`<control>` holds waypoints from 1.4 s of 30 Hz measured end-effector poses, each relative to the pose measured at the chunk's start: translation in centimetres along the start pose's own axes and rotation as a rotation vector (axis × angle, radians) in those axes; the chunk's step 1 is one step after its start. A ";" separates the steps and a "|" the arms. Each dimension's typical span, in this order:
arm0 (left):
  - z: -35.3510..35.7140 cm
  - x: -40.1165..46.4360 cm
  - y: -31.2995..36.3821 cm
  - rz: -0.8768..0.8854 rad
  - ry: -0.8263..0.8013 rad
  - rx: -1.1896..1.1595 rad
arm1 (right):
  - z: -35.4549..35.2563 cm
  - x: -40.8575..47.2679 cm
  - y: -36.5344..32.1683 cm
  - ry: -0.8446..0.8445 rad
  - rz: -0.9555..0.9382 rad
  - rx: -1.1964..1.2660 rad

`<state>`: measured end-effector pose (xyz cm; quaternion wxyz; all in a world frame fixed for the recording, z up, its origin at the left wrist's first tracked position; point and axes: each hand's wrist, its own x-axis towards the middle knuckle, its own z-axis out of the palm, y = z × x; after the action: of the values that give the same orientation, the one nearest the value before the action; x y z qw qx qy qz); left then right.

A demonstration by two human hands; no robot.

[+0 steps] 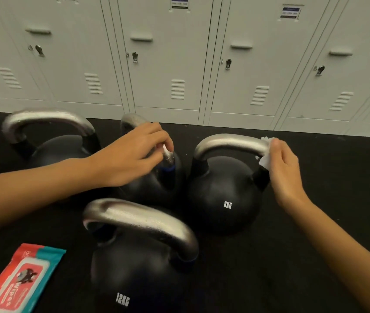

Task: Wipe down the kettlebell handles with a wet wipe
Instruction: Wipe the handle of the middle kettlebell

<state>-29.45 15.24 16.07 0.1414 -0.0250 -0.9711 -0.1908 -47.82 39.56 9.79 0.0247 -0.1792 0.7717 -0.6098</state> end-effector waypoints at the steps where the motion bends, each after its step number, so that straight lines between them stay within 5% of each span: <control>1: -0.1 -0.1 -0.2 -0.010 -0.015 -0.016 | 0.1 0.1 -0.7 -0.026 -0.083 -0.109; 7: -0.3 -0.7 -2.2 -0.076 -0.181 -0.041 | 1.8 1.2 -4.6 -0.225 -0.377 -0.413; 11: -0.4 -1.4 -3.5 -0.133 -0.312 -0.030 | 4.1 2.5 -7.6 -0.329 -0.353 -0.480; 21: 1.8 -1.9 -7.7 -0.246 -0.274 0.076 | 12.3 4.0 -7.8 -0.313 0.142 0.100; 33: 5.9 -4.2 -10.1 -0.120 -0.172 0.202 | 17.1 -1.7 -2.1 -0.432 0.514 0.544; 42: 6.6 -4.2 -10.0 -0.129 -0.139 0.147 | 15.4 -5.9 0.9 -0.512 0.336 0.568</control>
<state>-28.17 8.47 5.36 0.0627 0.0347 -0.9895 -0.1254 -38.57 27.17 3.93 0.3634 -0.1830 0.5602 -0.7216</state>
